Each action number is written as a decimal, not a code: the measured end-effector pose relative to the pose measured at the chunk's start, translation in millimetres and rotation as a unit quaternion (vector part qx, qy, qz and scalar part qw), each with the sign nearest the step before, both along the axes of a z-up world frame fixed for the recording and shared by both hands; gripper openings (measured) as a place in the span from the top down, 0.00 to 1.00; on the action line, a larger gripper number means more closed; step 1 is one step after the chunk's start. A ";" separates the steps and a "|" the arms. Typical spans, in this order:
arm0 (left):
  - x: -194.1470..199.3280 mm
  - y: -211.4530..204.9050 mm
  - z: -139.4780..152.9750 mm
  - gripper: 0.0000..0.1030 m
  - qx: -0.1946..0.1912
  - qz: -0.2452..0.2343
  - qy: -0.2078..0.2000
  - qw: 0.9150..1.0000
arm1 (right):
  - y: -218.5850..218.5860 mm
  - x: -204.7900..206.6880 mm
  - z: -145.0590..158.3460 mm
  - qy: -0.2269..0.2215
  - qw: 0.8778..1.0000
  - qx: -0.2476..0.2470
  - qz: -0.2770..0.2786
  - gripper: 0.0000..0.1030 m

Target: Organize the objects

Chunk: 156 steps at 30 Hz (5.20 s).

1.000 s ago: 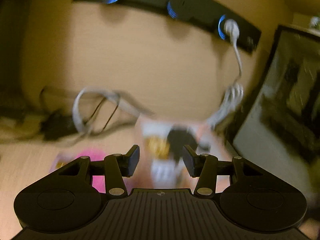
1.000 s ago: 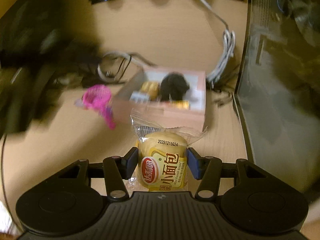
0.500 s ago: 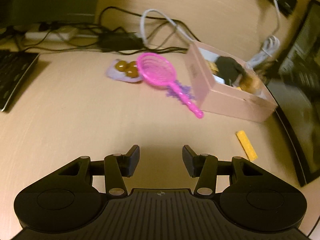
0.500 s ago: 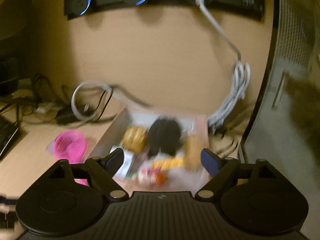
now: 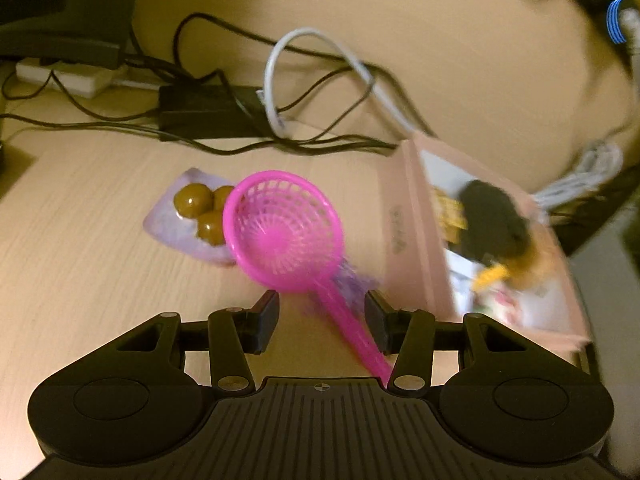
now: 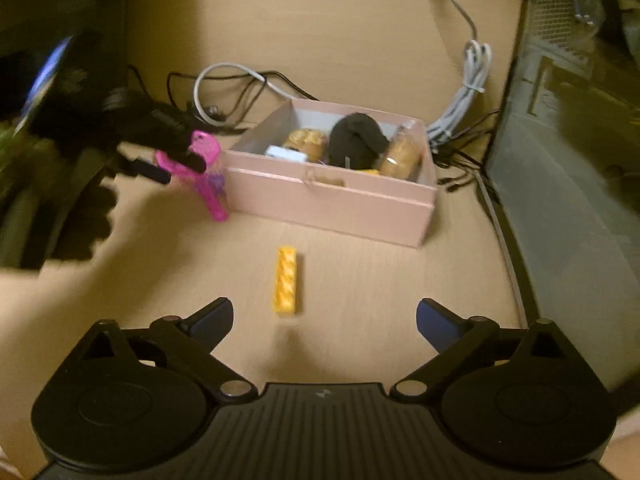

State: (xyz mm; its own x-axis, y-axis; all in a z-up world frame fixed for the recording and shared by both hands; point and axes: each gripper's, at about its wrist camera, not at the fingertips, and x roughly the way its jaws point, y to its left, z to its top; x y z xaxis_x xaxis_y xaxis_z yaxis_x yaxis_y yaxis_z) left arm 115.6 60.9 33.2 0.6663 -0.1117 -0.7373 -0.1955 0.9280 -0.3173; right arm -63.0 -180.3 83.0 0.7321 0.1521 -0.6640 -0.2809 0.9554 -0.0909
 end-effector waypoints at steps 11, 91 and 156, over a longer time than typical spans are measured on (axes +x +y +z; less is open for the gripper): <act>7.1 -7.7 -11.4 0.84 0.033 -0.026 0.000 0.999 | -24.7 -7.0 -6.6 0.026 0.999 0.003 -0.036 0.02; -142.4 -31.3 -6.5 0.84 0.033 -0.112 0.022 0.993 | -17.6 6.3 -27.3 0.039 0.999 -0.018 0.030 0.11; -125.9 -10.8 -16.9 0.85 -0.101 -0.068 0.014 0.992 | 17.5 29.4 -25.6 0.034 0.999 0.041 0.006 0.39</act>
State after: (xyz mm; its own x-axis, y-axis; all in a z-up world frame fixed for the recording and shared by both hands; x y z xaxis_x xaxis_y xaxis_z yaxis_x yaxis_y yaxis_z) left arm -10.3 50.1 16.3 0.6149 -0.3461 -0.7086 -0.0843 0.8645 -0.4955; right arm -33.7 -162.8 57.4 0.6836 0.2162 -0.6971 -0.2954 0.9553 0.0066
